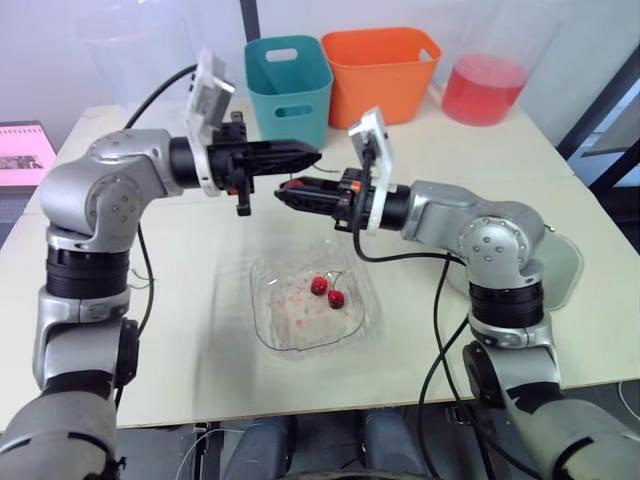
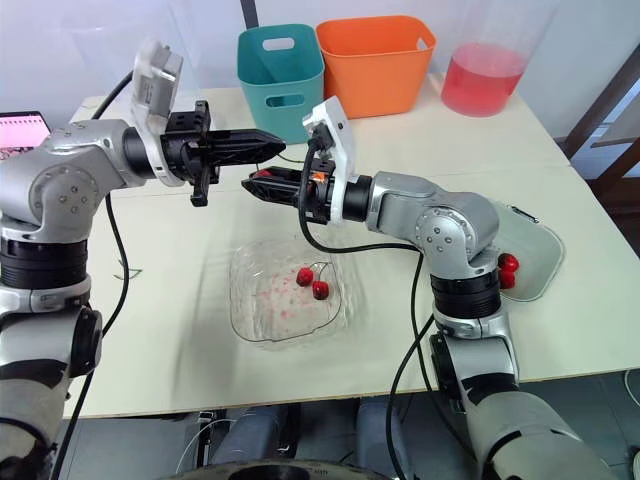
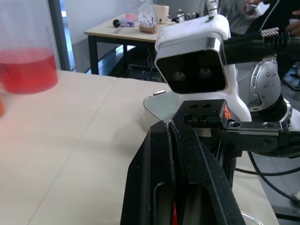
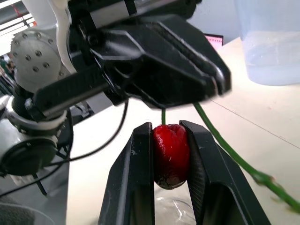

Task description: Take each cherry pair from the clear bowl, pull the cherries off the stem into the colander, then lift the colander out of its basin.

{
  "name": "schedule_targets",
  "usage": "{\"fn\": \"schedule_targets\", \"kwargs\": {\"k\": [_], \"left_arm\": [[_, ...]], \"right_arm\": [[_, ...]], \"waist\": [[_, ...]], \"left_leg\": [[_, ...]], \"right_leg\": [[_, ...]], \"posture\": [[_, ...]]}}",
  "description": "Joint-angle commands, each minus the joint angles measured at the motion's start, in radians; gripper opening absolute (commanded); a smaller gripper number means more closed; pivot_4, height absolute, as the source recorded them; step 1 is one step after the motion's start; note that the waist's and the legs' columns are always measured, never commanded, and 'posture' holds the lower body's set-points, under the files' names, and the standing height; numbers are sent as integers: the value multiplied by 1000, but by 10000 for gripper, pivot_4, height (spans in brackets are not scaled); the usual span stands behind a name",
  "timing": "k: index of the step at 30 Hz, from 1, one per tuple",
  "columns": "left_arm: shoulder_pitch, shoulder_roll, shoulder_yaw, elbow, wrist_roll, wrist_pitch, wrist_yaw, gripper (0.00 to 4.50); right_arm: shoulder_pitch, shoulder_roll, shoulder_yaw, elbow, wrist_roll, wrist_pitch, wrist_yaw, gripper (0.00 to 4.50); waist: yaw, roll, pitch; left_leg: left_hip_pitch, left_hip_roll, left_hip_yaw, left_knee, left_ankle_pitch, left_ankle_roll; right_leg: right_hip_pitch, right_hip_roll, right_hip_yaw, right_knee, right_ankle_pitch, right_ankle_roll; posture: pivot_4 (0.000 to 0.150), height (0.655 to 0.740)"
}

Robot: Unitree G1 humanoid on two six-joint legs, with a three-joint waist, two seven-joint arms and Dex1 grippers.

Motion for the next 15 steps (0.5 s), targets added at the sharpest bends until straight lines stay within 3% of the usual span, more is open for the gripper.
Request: {"fn": "schedule_targets", "kwargs": {"k": [1,15], "left_arm": [[-37,-3,43,-7,-14,-18,20,0],[-50,-11,64,14,-5,-34,51,0]], "right_arm": [[32,-38,53,-49,-29,-10,36,7236],[111,-93,63,-82,-94,-50,46,7236]], "waist": [[0,0,0],[1,0,0]], "left_leg": [[0,0,0,0,0,0],[0,0,0,0,0,0]], "right_leg": [[0,0,0,0,0,0],[0,0,0,0,0,0]], "posture": [[1500,7400],[1500,7400]]}}
